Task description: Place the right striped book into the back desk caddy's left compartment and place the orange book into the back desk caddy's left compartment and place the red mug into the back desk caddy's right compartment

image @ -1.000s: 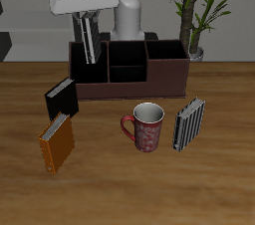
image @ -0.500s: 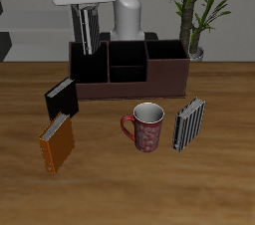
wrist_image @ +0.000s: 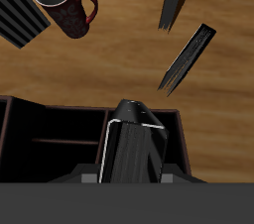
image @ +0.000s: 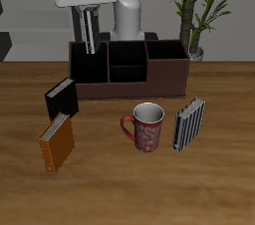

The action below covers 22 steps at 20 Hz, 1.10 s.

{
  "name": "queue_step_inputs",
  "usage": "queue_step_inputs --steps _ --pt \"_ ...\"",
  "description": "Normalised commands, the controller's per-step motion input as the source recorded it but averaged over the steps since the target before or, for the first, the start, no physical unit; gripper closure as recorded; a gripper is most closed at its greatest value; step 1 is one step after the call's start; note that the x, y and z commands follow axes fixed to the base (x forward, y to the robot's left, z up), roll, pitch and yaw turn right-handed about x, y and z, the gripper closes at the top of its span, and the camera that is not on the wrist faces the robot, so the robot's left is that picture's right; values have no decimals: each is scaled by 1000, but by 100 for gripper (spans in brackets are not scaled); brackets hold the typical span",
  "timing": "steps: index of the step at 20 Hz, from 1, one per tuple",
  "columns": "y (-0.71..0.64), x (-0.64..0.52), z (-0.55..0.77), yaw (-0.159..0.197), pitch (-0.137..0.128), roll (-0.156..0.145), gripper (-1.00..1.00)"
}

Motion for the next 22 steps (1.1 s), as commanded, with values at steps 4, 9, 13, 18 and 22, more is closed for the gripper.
queue_step_inputs --steps 4,9,13,18,22 --pt "-141 -48 -58 -3 56 -23 100" --pt "-170 24 -54 -41 101 -9 100" --pt "-158 141 45 -31 66 -27 100" --pt "-115 260 -21 -37 66 -12 100" --pt "30 16 -84 -52 62 25 100"
